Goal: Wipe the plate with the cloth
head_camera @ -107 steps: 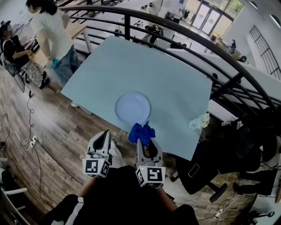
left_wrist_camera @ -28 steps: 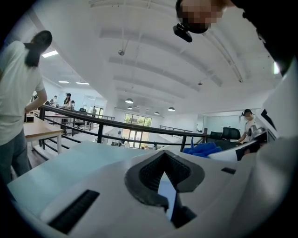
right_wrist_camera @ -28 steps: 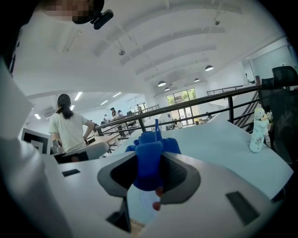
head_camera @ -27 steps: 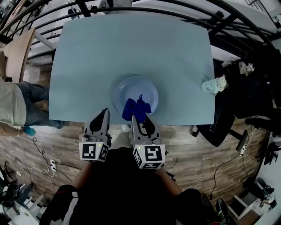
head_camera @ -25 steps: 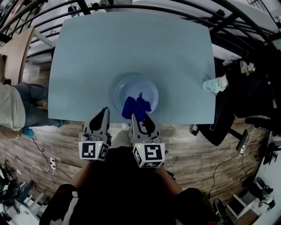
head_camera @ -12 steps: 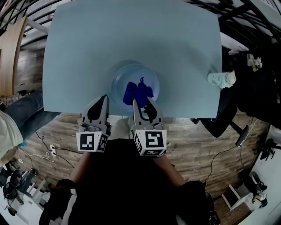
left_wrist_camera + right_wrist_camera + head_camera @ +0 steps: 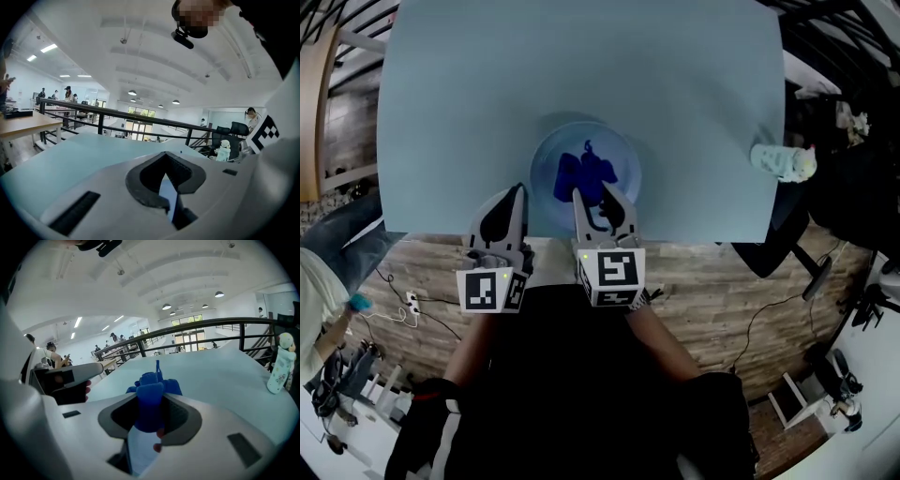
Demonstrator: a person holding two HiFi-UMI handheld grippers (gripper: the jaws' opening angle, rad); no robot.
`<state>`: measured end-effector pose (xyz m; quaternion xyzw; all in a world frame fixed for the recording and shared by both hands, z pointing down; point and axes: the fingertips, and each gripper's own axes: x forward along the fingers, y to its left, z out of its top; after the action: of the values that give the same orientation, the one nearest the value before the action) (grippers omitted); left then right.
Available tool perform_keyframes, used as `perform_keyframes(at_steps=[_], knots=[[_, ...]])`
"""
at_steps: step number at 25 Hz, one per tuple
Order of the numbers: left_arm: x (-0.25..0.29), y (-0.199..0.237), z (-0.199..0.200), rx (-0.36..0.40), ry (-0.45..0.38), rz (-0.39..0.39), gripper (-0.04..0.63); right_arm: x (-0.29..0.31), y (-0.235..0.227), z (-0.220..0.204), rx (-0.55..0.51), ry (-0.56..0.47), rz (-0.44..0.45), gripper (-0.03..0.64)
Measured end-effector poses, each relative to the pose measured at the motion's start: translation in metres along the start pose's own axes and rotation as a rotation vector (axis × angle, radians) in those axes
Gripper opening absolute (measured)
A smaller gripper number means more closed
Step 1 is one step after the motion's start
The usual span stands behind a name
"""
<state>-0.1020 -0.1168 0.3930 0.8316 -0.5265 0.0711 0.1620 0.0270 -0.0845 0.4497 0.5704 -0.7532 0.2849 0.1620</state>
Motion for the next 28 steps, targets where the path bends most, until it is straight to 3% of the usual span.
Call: perform_keyframes(at_steps=[28], knots=[[0.031, 0.010, -0.025, -0.045, 0.048, 0.056, 0.002, 0.101, 0.007, -0.070, -0.050, 0.246, 0.115, 0.118]])
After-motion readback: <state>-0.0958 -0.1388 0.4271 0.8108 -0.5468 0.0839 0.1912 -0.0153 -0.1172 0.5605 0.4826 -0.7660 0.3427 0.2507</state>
